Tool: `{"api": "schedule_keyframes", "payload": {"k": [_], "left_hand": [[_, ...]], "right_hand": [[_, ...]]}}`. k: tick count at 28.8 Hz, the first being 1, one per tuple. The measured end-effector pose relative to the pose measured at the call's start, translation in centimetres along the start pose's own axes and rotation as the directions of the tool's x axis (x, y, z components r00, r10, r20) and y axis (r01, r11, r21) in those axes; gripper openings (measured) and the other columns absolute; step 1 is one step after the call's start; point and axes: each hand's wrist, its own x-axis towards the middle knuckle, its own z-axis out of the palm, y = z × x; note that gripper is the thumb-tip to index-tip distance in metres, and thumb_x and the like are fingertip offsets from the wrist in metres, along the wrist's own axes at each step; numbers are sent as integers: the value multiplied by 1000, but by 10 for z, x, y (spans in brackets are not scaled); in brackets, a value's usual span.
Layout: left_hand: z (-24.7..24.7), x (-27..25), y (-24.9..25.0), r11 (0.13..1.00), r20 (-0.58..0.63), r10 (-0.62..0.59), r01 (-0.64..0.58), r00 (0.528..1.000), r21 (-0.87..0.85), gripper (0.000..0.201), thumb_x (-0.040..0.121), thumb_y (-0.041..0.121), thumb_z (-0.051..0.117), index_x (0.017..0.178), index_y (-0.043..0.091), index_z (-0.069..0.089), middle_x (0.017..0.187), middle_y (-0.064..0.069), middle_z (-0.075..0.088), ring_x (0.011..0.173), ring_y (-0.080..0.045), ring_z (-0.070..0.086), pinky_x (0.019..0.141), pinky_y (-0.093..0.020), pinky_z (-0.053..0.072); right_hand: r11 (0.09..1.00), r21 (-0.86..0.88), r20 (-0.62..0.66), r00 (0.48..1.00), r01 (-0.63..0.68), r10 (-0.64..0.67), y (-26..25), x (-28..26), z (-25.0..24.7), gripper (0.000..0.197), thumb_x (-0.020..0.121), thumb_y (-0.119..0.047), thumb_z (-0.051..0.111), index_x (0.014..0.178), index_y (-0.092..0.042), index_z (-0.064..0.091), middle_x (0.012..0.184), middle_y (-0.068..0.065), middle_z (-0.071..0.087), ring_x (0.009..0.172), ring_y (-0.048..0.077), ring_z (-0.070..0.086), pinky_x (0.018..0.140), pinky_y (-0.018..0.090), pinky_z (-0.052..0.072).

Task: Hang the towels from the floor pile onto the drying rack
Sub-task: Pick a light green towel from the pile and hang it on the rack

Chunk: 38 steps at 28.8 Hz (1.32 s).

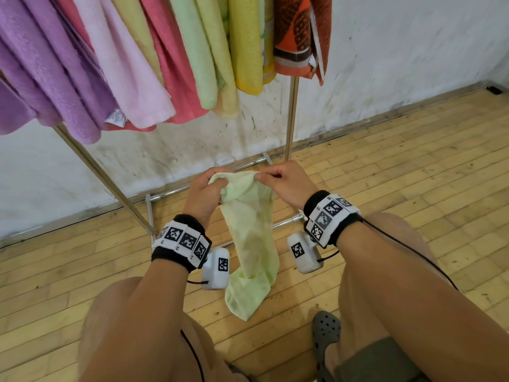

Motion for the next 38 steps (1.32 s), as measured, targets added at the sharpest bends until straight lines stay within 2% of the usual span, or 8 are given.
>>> {"api": "schedule_keyframes", "payload": {"k": [4,10,14,17,21,24,30,38], "left_hand": [[-1,-4,5,1000,2,7,-7,1000,22,40,85,-7,38,93,13,72,89,-5,69,78,-21,62,69,-33,50],[-1,0,2,992,77,-114,109,990,67,42,83,-15,44,105,11,69,104,-1,72,85,-20,65,68,-32,54],[-9,2,-2,989,35,-126,122,991,87,30,84,-9,62,105,10,70,108,-4,73,80,-14,66,56,-24,53],[-9,2,-2,983,39,-73,65,997,174,41,80,-16,51,101,12,73,108,-3,72,75,-15,60,49,-21,45],[-3,1,-2,953,157,-82,32,984,300,50,78,-8,52,113,23,69,116,0,69,96,-20,61,74,-31,50],[4,-1,-5,926,265,-73,-34,962,377,61,74,20,72,131,34,56,134,1,56,122,-19,51,103,-42,42],[9,1,-5,942,146,93,-134,985,309,10,85,24,75,95,22,77,91,2,76,89,-22,71,92,-47,55],[13,14,40,888,99,230,-251,968,385,11,80,39,77,85,30,80,80,-3,75,83,-23,69,83,-37,53]], "right_hand": [[1000,9,-56,998,-2,2,2,1,-3,17,85,-17,75,101,-14,79,100,-2,76,94,7,69,94,29,54],[999,21,-168,985,33,-29,5,6,-3,7,80,-14,78,87,-15,80,84,-2,75,86,16,70,88,38,57],[998,-40,-214,975,47,-55,7,8,-11,9,82,-13,75,87,-19,79,83,-7,73,84,11,66,84,26,54],[995,-81,-176,982,54,-68,7,6,-12,12,83,-12,74,88,-22,78,83,-13,71,85,5,64,85,20,49],[995,-65,-67,994,81,-85,7,3,-3,15,82,-11,75,85,-25,78,84,-11,73,86,5,67,83,20,50],[990,-53,13,991,134,-134,7,1,4,19,81,-8,75,84,-26,77,87,-10,74,86,5,68,83,20,53],[989,-13,-21,989,144,-144,0,4,6,18,80,-6,76,92,-20,76,89,-10,74,86,5,67,83,19,52],[984,-153,-115,987,94,-112,-33,22,1,11,85,-13,67,87,-21,74,88,-5,73,88,12,67,85,33,55]]}}
